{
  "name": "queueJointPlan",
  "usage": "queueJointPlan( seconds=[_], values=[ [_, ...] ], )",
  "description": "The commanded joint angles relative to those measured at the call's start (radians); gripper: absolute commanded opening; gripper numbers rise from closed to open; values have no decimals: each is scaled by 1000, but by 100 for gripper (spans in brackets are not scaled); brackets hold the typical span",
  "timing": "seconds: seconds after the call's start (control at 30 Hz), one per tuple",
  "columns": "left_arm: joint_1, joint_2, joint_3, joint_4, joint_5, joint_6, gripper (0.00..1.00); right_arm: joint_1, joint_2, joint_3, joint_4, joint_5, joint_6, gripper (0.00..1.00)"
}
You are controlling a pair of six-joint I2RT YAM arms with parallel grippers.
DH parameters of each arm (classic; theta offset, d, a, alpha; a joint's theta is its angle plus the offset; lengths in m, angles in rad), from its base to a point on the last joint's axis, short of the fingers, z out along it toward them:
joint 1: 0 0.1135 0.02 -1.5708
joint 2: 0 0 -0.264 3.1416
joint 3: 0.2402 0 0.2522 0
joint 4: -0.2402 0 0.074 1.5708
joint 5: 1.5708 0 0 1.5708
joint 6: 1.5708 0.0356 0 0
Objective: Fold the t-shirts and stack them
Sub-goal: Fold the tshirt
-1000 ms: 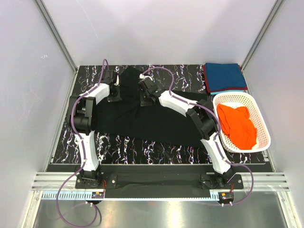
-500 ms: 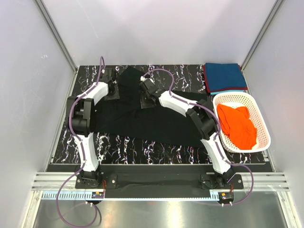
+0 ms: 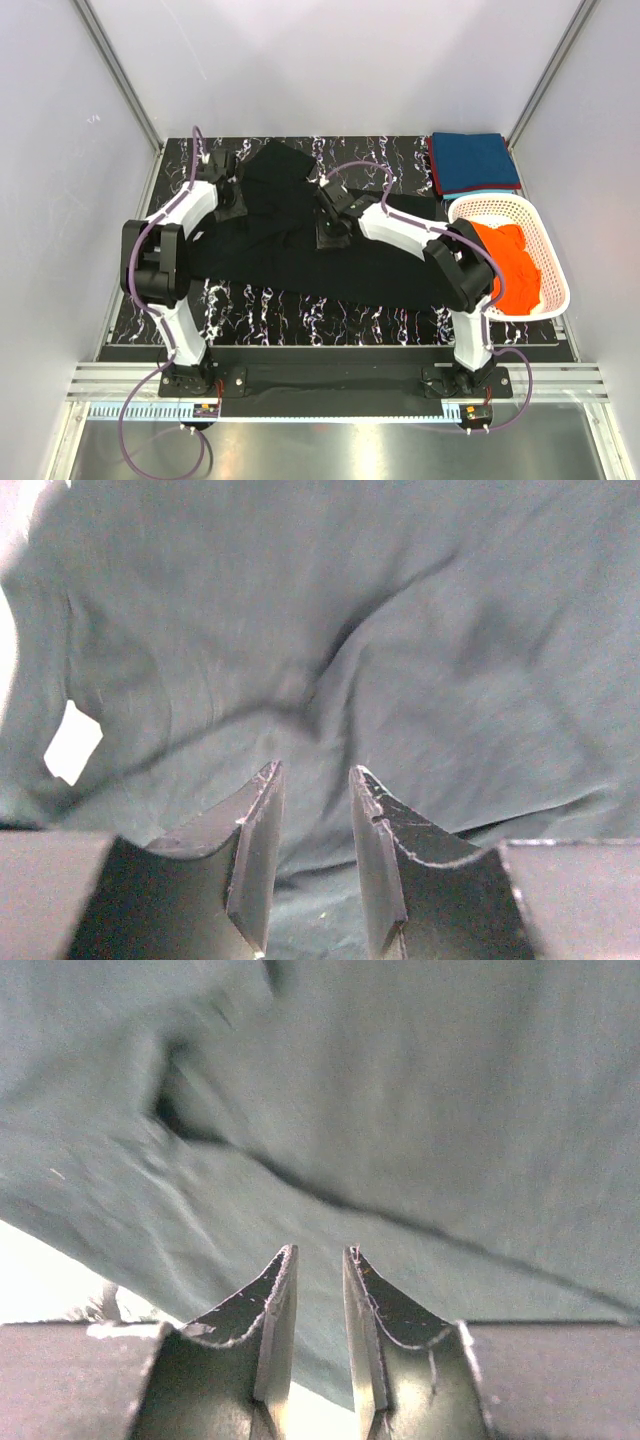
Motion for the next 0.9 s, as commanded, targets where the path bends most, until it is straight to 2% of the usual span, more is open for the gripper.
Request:
queueJointPlan(
  seconds=[0.0, 0.23, 0.47, 0.63, 0.77, 0.87],
  values=[
    [38, -36, -101, -26, 7, -80, 37, -6, -86, -105, 4, -57, 38, 31],
    [194, -136, -287, -27, -73, -214, 40, -7, -288, -355, 16, -7, 67, 31],
    [202, -223, -356, -30, -172, -260, 43, -6, -403, -539, 53, 18, 110, 28],
    [204, -279, -347, -39, -202, -230, 45, -6, -460, -627, 51, 78, 123, 26],
    [204, -328, -351, -99, -263, -240, 45, -7, -483, -676, 30, 125, 144, 25],
    [219, -369, -395, -119, -321, -283, 40, -6, -509, -691, 30, 121, 164, 25]
  ],
)
